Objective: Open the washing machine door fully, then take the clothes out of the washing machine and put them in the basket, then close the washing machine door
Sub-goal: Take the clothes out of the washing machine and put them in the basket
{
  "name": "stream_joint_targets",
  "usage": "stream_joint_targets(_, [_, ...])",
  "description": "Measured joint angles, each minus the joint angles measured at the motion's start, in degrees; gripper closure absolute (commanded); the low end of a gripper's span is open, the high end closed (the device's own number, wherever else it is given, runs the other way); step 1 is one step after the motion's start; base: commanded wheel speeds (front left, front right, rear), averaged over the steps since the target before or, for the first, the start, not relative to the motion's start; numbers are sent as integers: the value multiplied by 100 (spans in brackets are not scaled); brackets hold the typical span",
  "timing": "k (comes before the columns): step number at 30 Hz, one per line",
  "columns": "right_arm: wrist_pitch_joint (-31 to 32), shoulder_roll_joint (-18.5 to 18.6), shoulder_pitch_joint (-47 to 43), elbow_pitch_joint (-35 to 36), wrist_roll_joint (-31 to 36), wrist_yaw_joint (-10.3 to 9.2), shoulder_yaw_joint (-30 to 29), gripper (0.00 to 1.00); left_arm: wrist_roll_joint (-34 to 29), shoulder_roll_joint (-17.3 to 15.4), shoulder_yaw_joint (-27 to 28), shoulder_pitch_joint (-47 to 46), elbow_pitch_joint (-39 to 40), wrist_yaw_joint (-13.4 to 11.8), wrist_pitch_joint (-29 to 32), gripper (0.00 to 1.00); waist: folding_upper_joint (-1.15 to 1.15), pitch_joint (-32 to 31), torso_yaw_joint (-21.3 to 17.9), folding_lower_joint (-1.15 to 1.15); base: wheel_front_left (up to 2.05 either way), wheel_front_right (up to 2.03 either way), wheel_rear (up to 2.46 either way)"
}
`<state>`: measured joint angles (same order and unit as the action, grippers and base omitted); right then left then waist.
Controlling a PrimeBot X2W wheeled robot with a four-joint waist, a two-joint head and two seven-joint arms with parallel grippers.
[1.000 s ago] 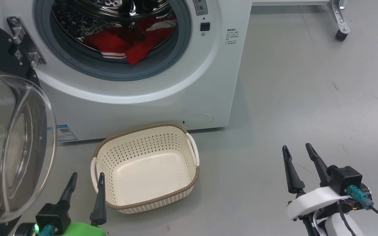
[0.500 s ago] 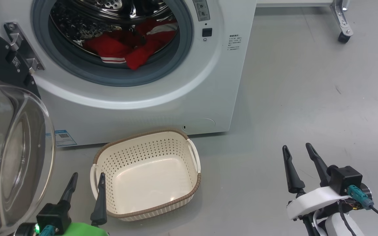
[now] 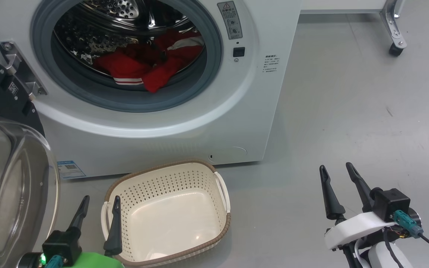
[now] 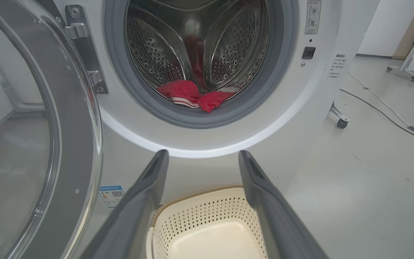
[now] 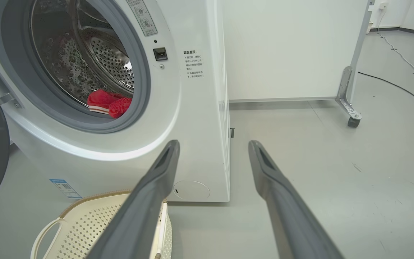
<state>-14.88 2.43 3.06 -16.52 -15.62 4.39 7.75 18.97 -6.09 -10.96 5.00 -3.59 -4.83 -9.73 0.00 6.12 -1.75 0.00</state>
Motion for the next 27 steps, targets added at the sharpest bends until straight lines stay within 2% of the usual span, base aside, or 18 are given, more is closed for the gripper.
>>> stream_joint_targets(27, [0,0,3,-15,-1,1,20,0,-7,20,-69,-181,-118,-42,10,0,0,23,19,0,11,-11,0])
